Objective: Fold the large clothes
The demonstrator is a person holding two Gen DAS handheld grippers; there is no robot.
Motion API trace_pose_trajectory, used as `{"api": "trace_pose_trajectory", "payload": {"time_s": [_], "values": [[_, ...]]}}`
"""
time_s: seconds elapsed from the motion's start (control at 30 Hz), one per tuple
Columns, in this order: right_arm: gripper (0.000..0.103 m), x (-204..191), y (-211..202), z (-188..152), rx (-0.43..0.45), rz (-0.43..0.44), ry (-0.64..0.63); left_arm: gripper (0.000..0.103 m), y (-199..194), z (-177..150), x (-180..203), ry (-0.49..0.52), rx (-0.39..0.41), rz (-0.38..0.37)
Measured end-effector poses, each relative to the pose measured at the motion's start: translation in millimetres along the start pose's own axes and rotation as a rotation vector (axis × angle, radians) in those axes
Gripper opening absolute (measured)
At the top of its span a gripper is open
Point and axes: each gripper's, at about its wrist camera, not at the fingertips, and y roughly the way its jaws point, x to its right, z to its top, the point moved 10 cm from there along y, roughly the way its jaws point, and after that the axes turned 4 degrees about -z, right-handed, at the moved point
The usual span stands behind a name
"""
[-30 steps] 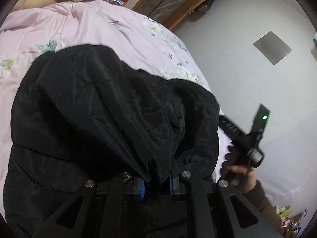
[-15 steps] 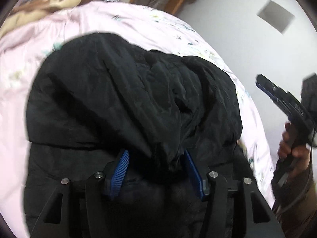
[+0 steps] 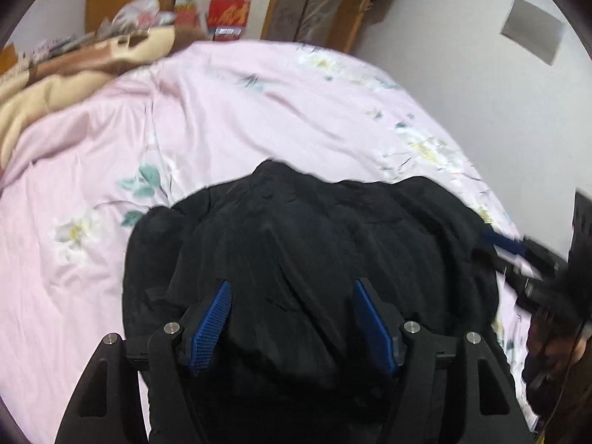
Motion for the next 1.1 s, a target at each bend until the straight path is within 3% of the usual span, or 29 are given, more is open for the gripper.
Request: {"api": "trace_pose_trajectory", "payload": {"time_s": [0.17,0.27,0.37,0.5,0.63,0.77,0.83,0.9,0.97,1.1], "values": [[0.047,26,32,-54,-0.114,-0.042,0.008,0.068,32,-13,-31,-0.031,-0.039,0.044],[0.047,25,35,-67,-0.094,-0.059,-0.035,0.07,45,-21,-50,-0.101,-0.045,0.049],[0.047,25,38,-73,-0.08,-0.061,-0.023,0.081,52,-30,-59,-0.109,-0.026,0.057],[0.047,27,40,-82,-0.086,-0.053,0.004,0.082,58,-35,-63,-0.146,-0.027,0.034],[0.048,29,19,-74,-0.094,-0.038,0.076,0.08,35,-28,-58,-0.169,-0.004,0.026],[0.048,27,-31,-39,0.064,-0.016,0.137,0.078,-13,-7,-39,-0.075,0.123,0.058],[0.049,15,-47,-20,0.13,0.013,0.147,0.078,-25,3,-25,-0.055,0.158,0.036],[0.049,-6,-48,-5,0.159,0.071,0.132,0.078,-24,7,-14,-0.061,0.155,0.001],[0.049,-20,-36,0,0.155,0.083,0.088,0.078,-11,7,-9,-0.037,0.131,0.018],[0.049,-35,12,-22,0.047,0.098,0.08,0.078,29,-15,-17,-0.037,0.033,0.05]]}}
